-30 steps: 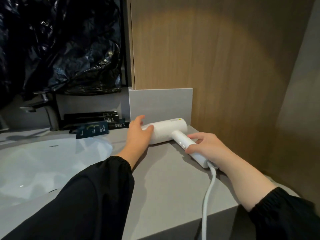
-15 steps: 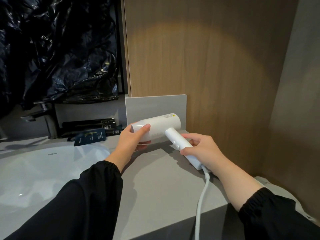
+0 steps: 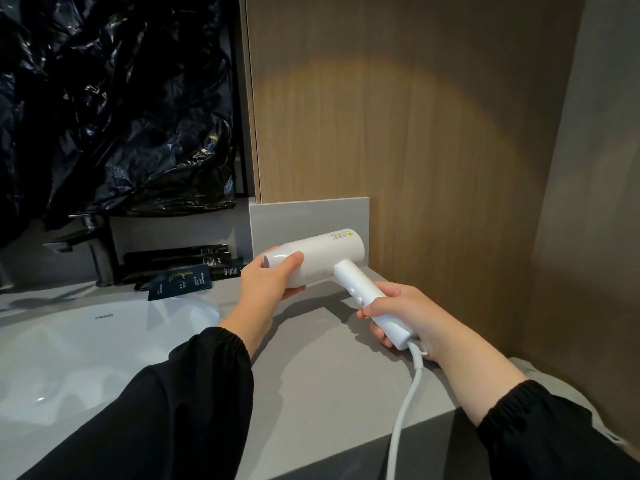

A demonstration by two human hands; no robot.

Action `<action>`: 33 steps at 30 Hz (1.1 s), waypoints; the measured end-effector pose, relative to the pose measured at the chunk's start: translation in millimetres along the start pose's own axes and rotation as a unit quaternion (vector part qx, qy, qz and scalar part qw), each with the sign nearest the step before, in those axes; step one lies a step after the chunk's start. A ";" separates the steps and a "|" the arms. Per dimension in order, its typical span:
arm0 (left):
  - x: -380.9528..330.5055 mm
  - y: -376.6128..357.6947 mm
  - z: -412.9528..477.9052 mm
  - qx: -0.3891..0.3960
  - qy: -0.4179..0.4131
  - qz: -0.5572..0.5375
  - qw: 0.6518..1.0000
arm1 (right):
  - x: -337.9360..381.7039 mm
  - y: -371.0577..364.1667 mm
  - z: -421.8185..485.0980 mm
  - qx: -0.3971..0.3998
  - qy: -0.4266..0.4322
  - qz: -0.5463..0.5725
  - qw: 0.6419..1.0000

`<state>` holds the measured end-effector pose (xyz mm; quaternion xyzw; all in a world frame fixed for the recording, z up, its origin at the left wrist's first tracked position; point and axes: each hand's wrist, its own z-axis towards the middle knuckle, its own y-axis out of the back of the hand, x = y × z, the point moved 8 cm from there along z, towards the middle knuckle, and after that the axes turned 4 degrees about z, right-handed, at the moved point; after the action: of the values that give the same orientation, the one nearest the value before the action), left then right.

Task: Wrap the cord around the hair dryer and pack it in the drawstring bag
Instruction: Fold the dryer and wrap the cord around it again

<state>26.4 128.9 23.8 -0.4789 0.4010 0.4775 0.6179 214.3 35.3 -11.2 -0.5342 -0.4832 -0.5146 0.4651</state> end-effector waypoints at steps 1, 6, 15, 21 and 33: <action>0.3 -0.2 -0.4 -0.002 0.001 -0.002 1.000 | -0.3 1.0 0.0 -0.004 -0.001 0.000 1.000; 0.8 -1.9 -1.1 -0.002 0.010 -0.014 1.000 | -0.4 2.7 -1.9 -0.010 0.001 -0.001 1.000; 1.0 -7.0 -4.2 0.008 0.009 -0.019 1.000 | 1.1 6.9 -6.7 -0.015 0.007 0.005 1.000; 1.5 -9.6 -6.4 0.006 0.017 -0.014 1.000 | 2.2 8.7 -9.9 -0.021 0.007 0.006 1.000; 18.5 -30.8 -21.6 -0.007 0.019 -0.034 0.999 | -0.5 17.8 -11.1 -0.097 0.005 0.040 0.994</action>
<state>59.7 109.0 7.9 -0.5055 0.3930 0.4501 0.6225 230.9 22.5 -11.4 -0.5928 -0.4069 -0.5430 0.4337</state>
